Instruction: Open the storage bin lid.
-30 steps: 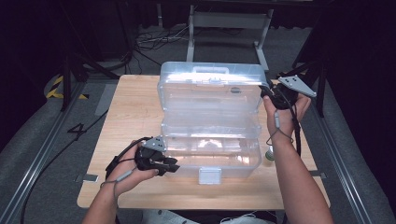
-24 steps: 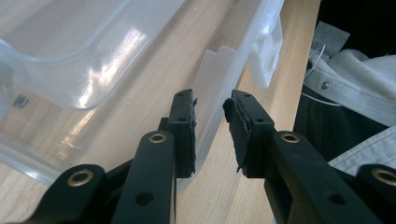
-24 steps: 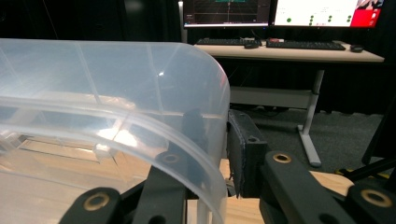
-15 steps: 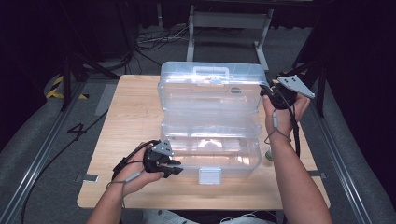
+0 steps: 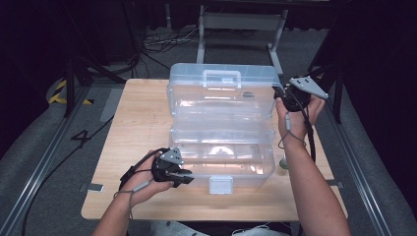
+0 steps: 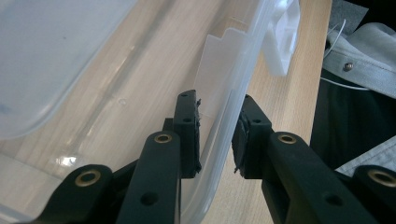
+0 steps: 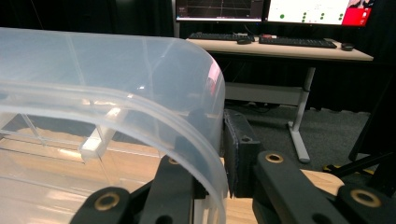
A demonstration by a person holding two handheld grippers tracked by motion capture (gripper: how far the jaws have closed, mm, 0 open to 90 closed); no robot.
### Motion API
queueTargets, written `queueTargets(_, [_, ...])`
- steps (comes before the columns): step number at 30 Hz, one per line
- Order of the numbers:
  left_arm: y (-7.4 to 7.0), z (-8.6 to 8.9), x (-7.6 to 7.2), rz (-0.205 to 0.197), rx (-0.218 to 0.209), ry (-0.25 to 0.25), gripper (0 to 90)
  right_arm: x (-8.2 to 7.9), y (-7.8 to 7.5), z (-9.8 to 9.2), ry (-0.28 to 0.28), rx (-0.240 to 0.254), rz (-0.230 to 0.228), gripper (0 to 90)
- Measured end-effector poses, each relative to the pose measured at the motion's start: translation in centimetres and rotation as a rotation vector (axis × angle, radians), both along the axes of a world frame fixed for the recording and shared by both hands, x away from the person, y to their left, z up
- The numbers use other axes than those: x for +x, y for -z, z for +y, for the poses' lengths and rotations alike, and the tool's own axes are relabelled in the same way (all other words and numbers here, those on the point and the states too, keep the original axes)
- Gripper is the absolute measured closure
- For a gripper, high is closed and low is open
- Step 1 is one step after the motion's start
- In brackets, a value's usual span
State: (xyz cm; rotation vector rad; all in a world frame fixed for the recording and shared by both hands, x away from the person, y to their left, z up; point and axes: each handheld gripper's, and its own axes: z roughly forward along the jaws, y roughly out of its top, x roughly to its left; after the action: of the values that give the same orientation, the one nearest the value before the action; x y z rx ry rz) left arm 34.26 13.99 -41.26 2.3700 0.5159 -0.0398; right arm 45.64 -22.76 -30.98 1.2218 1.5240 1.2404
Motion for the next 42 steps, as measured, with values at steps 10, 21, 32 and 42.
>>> queueTargets(10, [0.0, 0.0, 0.0, -0.003, -0.002, -0.001, 74.0, 1.2, 0.0, 0.0, 0.003, -0.004, 0.03, 82.7])
queueTargets(21, [0.0, 0.0, 0.1, 0.001, 0.001, -0.001, 74.0, 2.2, 0.0, 0.0, 0.007, -0.001, 0.047, 82.9])
queueTargets(32, [0.0, 0.0, 0.1, 0.006, 0.002, -0.002, 74.0, 3.1, 0.1, 0.0, 0.011, 0.004, 0.062, 83.3])
queueTargets(42, [0.0, 0.0, 0.1, 0.002, 0.0, -0.003, 73.8, 4.5, -0.1, 0.1, 0.01, 0.002, 0.105, 83.3])
